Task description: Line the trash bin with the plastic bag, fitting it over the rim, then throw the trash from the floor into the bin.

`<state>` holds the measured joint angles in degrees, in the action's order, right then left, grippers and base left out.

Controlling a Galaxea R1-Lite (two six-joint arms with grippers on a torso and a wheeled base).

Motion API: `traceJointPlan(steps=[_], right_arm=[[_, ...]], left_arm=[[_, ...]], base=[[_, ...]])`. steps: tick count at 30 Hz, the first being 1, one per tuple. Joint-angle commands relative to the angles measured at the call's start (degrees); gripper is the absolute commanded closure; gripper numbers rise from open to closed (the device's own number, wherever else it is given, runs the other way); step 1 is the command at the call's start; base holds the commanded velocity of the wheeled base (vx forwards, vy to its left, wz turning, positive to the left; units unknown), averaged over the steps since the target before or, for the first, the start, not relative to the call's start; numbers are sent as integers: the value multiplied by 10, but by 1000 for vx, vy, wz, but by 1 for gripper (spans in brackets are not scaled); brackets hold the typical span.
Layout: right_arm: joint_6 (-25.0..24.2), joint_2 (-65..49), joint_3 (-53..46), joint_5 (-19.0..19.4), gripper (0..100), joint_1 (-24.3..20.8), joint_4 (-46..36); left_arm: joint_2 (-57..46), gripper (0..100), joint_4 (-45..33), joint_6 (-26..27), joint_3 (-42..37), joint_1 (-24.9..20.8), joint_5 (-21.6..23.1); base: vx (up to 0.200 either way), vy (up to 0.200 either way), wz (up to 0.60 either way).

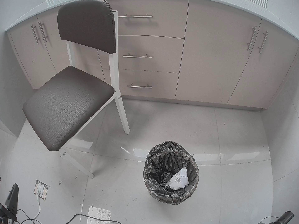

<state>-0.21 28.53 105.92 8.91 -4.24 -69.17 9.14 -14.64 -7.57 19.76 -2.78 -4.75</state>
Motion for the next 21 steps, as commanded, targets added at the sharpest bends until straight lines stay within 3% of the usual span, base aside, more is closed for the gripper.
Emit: traceJointPlan(steps=[1,5,8,10,15,21], right_arm=[[-74,-247,-230,84,100,57,132],[-62,-285,-342,78,100,41,194],[-50,-285,-382,-7,100,41,211],[-43,-285,-404,-39,100,41,215],[-30,-285,-433,-43,100,41,215],[-13,-285,-443,-43,100,41,216]], left_arm=[[-91,0,18,-2,-114,29,-2],[-91,0,27,8,-119,29,-3],[-91,0,29,-9,-120,30,-3],[-91,0,43,-10,-129,30,-3],[-91,0,144,8,-169,30,-44],[-91,0,158,26,-141,30,-41]], base=[[0,0,0],[0,0,0],[0,0,0],[0,0,0],[0,0,0],[0,0,0]])
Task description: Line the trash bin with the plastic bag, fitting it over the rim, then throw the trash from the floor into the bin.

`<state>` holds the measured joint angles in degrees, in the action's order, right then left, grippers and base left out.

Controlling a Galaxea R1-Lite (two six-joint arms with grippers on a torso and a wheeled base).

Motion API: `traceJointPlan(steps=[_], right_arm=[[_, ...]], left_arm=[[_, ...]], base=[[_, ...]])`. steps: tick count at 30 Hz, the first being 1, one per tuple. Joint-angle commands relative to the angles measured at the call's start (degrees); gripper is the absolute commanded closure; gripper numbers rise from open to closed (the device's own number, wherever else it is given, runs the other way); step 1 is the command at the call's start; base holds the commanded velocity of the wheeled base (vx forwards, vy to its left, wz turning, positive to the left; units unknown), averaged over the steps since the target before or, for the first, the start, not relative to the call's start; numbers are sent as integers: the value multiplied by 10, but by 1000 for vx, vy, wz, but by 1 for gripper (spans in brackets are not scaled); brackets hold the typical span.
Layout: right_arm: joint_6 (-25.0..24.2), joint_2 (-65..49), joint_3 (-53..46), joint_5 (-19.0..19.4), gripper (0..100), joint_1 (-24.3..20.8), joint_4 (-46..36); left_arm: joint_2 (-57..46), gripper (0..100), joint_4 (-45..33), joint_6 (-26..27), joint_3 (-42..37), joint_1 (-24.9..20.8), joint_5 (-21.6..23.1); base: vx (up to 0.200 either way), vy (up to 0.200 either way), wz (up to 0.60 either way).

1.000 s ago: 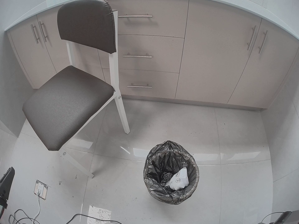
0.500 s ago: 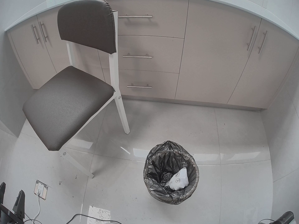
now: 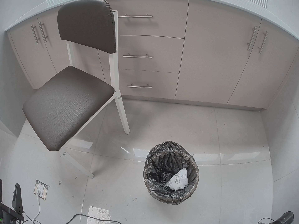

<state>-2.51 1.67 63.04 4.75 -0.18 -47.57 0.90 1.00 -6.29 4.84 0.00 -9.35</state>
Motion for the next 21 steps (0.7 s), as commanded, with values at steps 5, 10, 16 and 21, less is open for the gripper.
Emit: traceJointPlan(steps=[5,10,16,21], right_arm=[[19,-17,-20,-2,100,0,3],[85,-17,-26,-34,100,0,18],[149,-17,-53,-62,100,0,27],[126,-17,-68,-63,100,0,36]], left_arm=[[-9,0,21,67,-9,2,6],[-9,0,113,206,21,1,1],[-9,0,117,340,16,3,6],[-9,0,95,330,-48,2,8]], base=[[0,0,0],[0,0,0],[0,0,0],[0,0,0]])
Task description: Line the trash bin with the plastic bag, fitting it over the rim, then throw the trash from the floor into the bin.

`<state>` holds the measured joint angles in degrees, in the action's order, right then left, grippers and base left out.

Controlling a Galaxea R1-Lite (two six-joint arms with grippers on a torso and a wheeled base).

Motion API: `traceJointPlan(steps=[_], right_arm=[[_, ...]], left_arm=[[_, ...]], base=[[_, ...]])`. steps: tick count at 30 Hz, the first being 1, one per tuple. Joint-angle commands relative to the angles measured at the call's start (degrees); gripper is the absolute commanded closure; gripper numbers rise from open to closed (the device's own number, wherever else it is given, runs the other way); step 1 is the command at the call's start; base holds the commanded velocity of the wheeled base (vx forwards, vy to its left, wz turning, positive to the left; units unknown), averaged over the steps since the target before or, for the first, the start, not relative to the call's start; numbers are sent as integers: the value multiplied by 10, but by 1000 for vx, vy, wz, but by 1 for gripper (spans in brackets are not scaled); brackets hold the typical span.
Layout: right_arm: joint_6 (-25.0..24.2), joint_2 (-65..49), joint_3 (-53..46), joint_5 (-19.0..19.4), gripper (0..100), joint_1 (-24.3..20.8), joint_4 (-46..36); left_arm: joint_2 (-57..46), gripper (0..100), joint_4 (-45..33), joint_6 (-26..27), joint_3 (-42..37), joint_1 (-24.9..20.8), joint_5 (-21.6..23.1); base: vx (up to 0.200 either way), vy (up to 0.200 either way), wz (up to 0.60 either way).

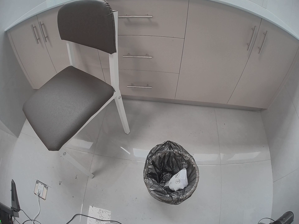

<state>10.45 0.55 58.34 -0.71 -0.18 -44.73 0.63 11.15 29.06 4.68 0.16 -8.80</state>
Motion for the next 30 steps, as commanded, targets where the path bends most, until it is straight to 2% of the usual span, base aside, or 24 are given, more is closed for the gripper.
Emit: traceJointPlan(steps=[1,2,3,4,5,8,9,10,12,17,28,30], right_arm=[[-10,-5,-21,-9,100,0,8],[-10,-5,-21,-9,100,0,8],[-18,-5,-24,-9,100,0,9],[-20,-5,-26,-9,100,0,9],[-27,-5,-31,-9,100,0,8],[-31,-5,-37,-9,100,0,10],[-32,-5,-38,-9,100,0,10],[-32,-5,-39,-9,100,0,10],[-32,-5,-43,-9,100,0,10],[-32,-5,-59,-8,100,0,12],[-36,-5,-91,-11,100,0,12],[-44,-5,-95,-11,100,0,12]], left_arm=[[-6,0,-3,-52,-47,0,4],[-6,0,-3,-52,-47,0,4],[-6,0,-6,-107,-47,0,5],[-6,0,-10,-123,-47,0,5],[-6,0,-27,-172,-47,0,5],[-6,0,-79,-272,-47,0,4],[-6,0,-99,-325,-43,-1,11],[-6,0,-108,-352,-39,-1,20],[-6,0,-112,-358,-35,-1,27],[-6,0,-98,-317,-42,-1,34],[-6,0,-97,-312,-42,0,35],[-6,0,-101,-310,-44,0,58]], base=[[0,0,0],[0,0,0],[0,0,0],[0,0,0],[0,0,0],[0,0,0],[0,0,0],[0,0,0],[0,0,0],[0,0,0],[0,0,0],[0,0,0]])
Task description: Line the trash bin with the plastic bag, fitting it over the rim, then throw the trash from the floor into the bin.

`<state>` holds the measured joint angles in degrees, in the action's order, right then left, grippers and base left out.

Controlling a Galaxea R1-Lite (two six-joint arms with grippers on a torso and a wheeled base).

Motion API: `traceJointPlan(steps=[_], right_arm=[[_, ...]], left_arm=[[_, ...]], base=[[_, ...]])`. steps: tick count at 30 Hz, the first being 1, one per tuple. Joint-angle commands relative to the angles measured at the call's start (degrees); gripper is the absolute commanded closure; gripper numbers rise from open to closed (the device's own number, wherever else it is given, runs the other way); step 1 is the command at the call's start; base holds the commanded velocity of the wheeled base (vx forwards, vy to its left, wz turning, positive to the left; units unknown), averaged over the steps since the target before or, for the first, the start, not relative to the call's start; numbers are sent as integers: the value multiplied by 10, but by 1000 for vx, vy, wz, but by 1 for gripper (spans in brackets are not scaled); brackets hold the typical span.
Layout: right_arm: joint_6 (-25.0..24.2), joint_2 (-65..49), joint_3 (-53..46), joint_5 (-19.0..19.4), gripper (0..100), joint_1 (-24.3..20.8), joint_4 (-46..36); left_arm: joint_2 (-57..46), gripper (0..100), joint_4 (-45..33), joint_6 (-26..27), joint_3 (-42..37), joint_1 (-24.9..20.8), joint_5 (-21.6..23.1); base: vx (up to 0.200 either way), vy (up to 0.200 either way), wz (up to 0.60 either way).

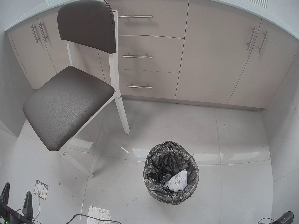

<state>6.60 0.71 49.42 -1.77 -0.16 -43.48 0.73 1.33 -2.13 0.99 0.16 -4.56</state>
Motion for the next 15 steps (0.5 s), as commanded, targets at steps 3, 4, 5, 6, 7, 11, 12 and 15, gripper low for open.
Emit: traceJointPlan(steps=[3,4,5,6,7,11,12,15], right_arm=[[-7,-7,-13,0,100,0,1],[-10,-7,-16,0,100,0,1],[-15,-7,-18,0,100,0,1],[-20,-7,-20,0,100,0,1],[-26,-7,-20,0,100,0,1],[-31,-7,-20,0,100,0,3],[-32,-7,-20,-1,100,0,3],[-32,-7,-20,-7,100,0,3]], left_arm=[[-7,0,-12,14,-10,-2,50],[-7,0,-12,13,-10,-2,47],[-7,0,-12,12,-10,-2,45],[-7,0,-12,9,-10,-1,43],[-7,0,-12,4,-10,-1,42],[-7,0,-12,15,-10,-1,44],[-7,0,-12,15,-10,-1,44],[-7,0,-12,16,-10,-1,44]], base=[[0,0,0],[0,0,0],[0,0,0],[0,0,0],[0,0,0],[0,0,0],[0,0,0],[0,0,0]])
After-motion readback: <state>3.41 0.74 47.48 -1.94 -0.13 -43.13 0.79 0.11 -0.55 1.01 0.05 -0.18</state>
